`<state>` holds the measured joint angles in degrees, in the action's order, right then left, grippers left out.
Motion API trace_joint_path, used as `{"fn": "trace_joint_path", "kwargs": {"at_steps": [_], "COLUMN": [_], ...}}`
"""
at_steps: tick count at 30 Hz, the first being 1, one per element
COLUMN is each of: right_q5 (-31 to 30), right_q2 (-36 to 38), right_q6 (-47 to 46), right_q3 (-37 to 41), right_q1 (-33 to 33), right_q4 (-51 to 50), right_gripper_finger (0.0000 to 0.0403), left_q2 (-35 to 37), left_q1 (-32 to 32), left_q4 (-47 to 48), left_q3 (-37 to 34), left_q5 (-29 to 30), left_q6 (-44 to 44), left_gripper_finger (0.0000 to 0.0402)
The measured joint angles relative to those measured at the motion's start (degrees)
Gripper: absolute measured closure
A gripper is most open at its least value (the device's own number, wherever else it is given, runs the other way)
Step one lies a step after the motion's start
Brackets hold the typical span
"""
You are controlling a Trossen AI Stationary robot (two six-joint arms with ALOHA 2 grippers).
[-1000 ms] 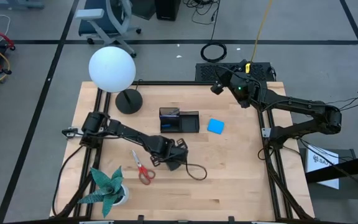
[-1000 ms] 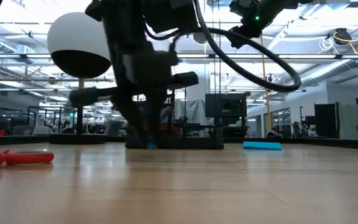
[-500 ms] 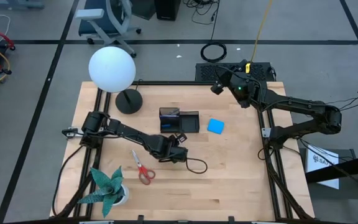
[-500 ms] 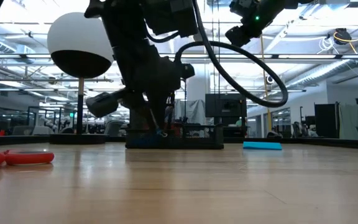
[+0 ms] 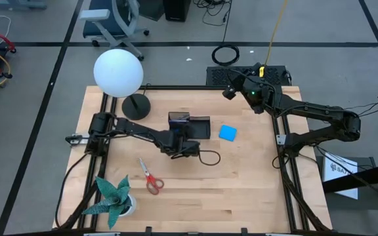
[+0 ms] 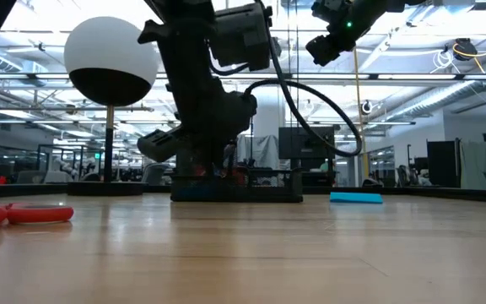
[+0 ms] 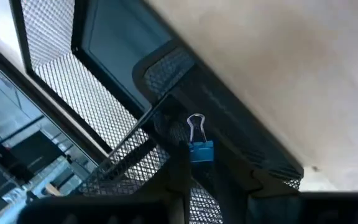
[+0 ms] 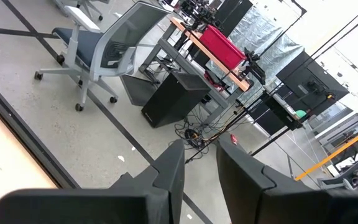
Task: Pick and place office supplies into organizer
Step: Put the blue binder clip into the black desk organizer
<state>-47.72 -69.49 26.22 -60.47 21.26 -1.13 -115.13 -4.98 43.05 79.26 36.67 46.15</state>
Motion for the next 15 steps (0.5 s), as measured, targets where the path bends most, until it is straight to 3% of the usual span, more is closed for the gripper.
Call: {"fn": "trace_joint_path", "kwargs": {"at_steps": [5, 15], "right_q5": [0.0, 0.0], "right_q2": [0.0, 0.0], "right_q6": [0.0, 0.0], "right_q3": [0.0, 0.0], "right_q1": [0.0, 0.0], "right_q4": [0.0, 0.0], "right_gripper_finger": [0.0318, 0.0318], "left_q2": [0.0, 0.0], "left_q1": [2.0, 5.1], "left_q4": [0.0, 0.0], "left_q3": [0.0, 0.0], "left_q5": [0.0, -0.5], "left_q6": [0.1, -0.8], "left_gripper_finger": [0.0335, 0.0345]}}
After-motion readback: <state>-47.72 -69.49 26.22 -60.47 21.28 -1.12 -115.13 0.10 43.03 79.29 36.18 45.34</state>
